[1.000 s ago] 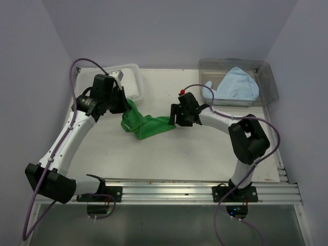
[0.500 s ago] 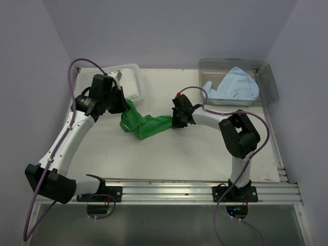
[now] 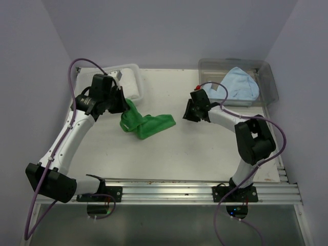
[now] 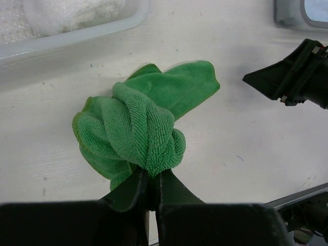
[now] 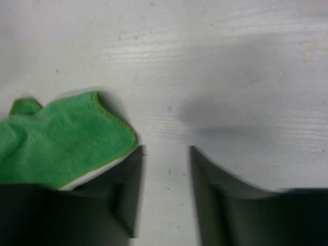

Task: Roll the towels
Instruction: Flatten the towel

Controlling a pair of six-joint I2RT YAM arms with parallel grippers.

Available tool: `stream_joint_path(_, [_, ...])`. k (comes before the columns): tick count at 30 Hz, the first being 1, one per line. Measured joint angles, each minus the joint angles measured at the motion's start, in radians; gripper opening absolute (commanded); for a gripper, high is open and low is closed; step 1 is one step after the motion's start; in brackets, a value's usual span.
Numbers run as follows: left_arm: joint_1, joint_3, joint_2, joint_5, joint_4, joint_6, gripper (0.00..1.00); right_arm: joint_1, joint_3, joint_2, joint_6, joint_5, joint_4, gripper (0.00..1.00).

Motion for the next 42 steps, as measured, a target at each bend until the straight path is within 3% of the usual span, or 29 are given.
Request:
stream_joint_path(2, [0.0,0.0,0.0,0.001,0.0,0.0,0.0,0.014,0.0,0.013,-0.004,-0.033,0.018,0.67])
stream_joint_path(5, [0.001,0.0,0.0,0.001,0.0,0.0,0.0,0.064,0.024,0.054,-0.017,-0.053,0.016,0.68])
stream_joint_path(11, [0.001,-0.007,0.0,0.003,0.005,-0.001,0.0,0.141,0.072,0.132,-0.018,-0.055,0.02,0.52])
stream_joint_path(17, [0.002,-0.02,0.0,0.004,0.006,-0.001,0.0,0.14,0.075,0.137,-0.012,0.004,0.018,0.47])
stream_joint_path(19, [0.002,-0.021,0.0,0.007,0.006,-0.001,0.0,0.142,0.079,0.142,-0.012,0.029,0.015,0.41])
stream_joint_path(24, [0.001,-0.021,0.0,0.011,0.006,-0.001,0.0,0.146,0.125,0.184,-0.011,0.051,0.014,0.0])
stream_joint_path(34, [0.002,0.003,0.052,0.014,0.01,0.018,0.0,0.13,0.132,0.156,-0.019,0.048,-0.029,0.0])
stream_joint_path(42, [0.008,0.261,0.286,0.04,-0.019,0.05,0.0,-0.107,0.131,-0.143,-0.06,0.037,-0.071,0.0])
